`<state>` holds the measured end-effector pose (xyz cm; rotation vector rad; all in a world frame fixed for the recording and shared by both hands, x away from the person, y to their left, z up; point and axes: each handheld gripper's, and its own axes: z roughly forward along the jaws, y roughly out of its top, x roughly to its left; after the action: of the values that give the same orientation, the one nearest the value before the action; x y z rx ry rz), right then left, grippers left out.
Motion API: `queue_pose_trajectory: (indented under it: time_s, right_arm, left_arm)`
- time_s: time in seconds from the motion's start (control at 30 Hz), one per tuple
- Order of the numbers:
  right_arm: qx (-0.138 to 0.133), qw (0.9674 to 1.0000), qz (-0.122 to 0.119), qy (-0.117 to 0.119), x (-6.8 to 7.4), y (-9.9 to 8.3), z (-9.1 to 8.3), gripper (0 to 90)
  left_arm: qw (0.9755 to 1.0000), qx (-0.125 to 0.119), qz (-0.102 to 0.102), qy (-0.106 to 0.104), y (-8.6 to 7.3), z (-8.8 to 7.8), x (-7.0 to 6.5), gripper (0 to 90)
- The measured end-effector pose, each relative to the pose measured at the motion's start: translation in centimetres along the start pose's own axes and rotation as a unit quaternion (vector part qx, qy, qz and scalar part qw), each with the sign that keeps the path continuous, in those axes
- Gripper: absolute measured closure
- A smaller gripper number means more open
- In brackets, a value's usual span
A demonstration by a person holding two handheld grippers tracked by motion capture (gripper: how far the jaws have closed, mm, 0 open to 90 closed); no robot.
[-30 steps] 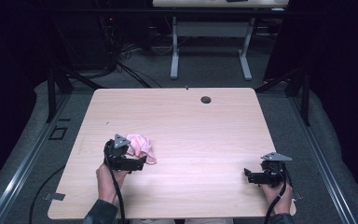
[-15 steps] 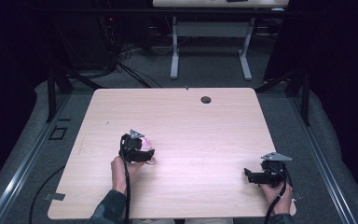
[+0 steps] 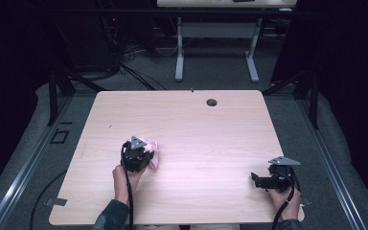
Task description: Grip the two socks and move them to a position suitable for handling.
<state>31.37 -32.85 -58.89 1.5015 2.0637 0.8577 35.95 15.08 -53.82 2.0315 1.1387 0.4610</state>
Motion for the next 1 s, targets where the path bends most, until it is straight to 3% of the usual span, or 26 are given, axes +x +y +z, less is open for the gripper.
queue_pose_trajectory:
  time_s: [0.23,0.37,0.4,0.5,0.67,0.87,1.0]
  right_arm:
    - [0.000,1.0000,0.001,-0.001,0.0,0.0,0.0,1.1]
    - [0.000,1.0000,0.000,-0.001,0.0,0.0,0.0,1.1]
    - [0.000,1.0000,0.000,-0.001,0.0,0.0,0.0,1.1]
    - [0.000,1.0000,0.001,-0.001,0.0,0.0,0.0,1.2]
    - [-0.001,1.0000,0.001,-0.001,0.0,0.0,0.0,1.1]
    - [-0.001,1.0000,0.001,0.000,0.0,0.0,0.0,1.2]
    - [-0.001,1.0000,0.001,0.000,0.0,0.0,0.0,1.2]
  left_arm:
    - [0.9993,-0.027,0.013,-0.023,0.9,-2.4,-2.7,86.3]
    - [0.9981,-0.031,0.016,-0.051,1.0,-2.8,-5.0,86.2]
    - [0.9981,-0.031,0.016,-0.051,1.0,-2.8,-5.0,86.2]
    - [0.9967,-0.035,0.013,-0.073,1.0,-2.8,-7.1,86.2]
    - [0.9931,-0.023,0.013,-0.114,1.0,-1.6,-10.0,86.0]
    - [0.9906,-0.007,0.016,-0.136,0.9,0.5,-12.3,85.4]
    - [0.9893,0.017,0.021,-0.143,0.1,2.5,-13.4,78.0]
